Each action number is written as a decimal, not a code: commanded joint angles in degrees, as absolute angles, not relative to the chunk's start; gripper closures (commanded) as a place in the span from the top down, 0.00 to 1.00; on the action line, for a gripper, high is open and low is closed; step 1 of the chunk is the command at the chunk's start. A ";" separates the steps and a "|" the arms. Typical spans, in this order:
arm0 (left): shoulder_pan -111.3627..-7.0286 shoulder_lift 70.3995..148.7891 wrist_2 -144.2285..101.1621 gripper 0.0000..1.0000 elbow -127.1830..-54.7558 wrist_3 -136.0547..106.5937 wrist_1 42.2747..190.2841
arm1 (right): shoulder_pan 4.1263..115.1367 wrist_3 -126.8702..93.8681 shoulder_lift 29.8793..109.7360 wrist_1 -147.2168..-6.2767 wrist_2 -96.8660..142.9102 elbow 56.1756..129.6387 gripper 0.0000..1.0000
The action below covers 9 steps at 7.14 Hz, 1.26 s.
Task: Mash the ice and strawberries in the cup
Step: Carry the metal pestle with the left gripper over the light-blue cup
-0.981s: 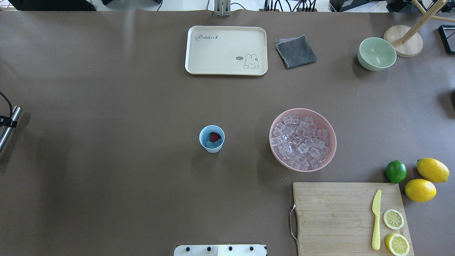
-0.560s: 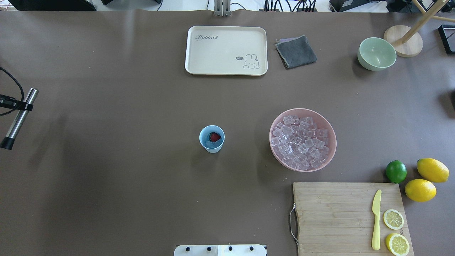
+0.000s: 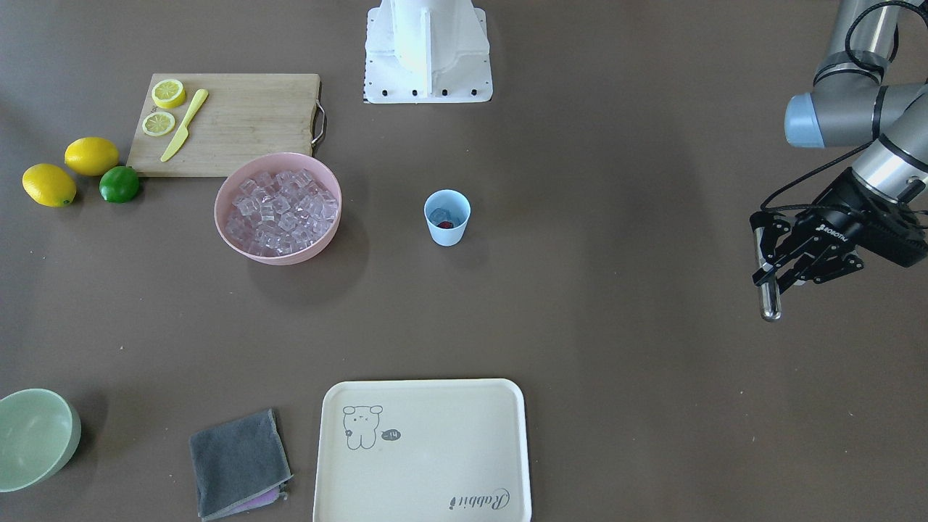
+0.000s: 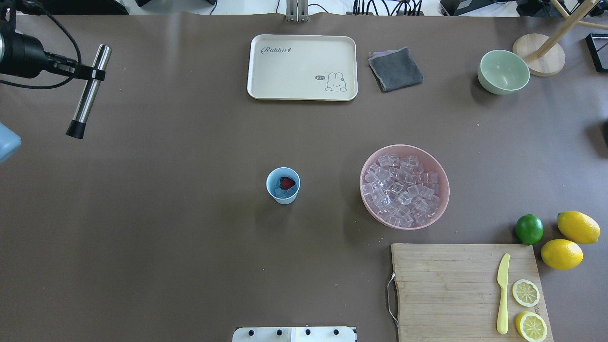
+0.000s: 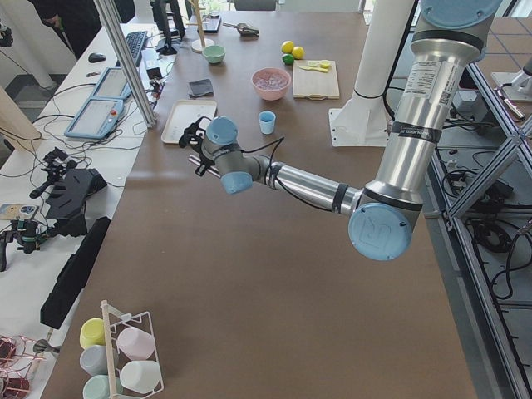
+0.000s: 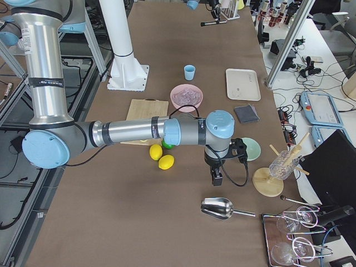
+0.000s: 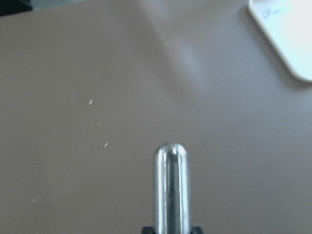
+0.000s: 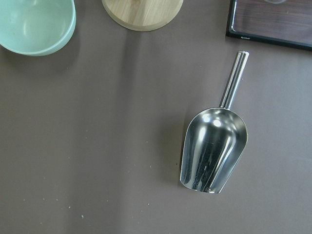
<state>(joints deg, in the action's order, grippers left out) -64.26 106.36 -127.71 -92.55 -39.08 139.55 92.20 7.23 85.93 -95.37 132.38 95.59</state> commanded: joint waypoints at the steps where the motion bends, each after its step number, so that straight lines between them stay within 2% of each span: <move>1: -64.07 116.05 -127.26 0.00 -95.54 -41.83 138.61 | 92.20 7.21 85.69 -95.62 132.36 95.89 1.00; 3: -63.11 118.91 -125.16 0.00 -100.78 -60.98 137.02 | 92.20 7.29 85.69 -95.71 132.36 95.80 1.00; 4: -63.02 118.65 -121.94 0.00 -103.42 -61.17 137.28 | 92.11 7.21 85.61 -95.71 132.36 95.80 1.00; 5: -57.97 118.74 -114.51 0.00 -103.97 -59.52 143.29 | 92.20 7.21 85.69 -95.71 132.45 95.89 1.00; 7: -44.09 118.56 -98.07 0.00 -100.40 -54.10 158.23 | 92.11 7.21 85.52 -95.63 132.36 95.71 1.00; 9: -40.01 119.95 -95.89 0.00 -98.45 -50.72 166.86 | 92.11 7.29 85.69 -95.62 132.45 95.80 1.00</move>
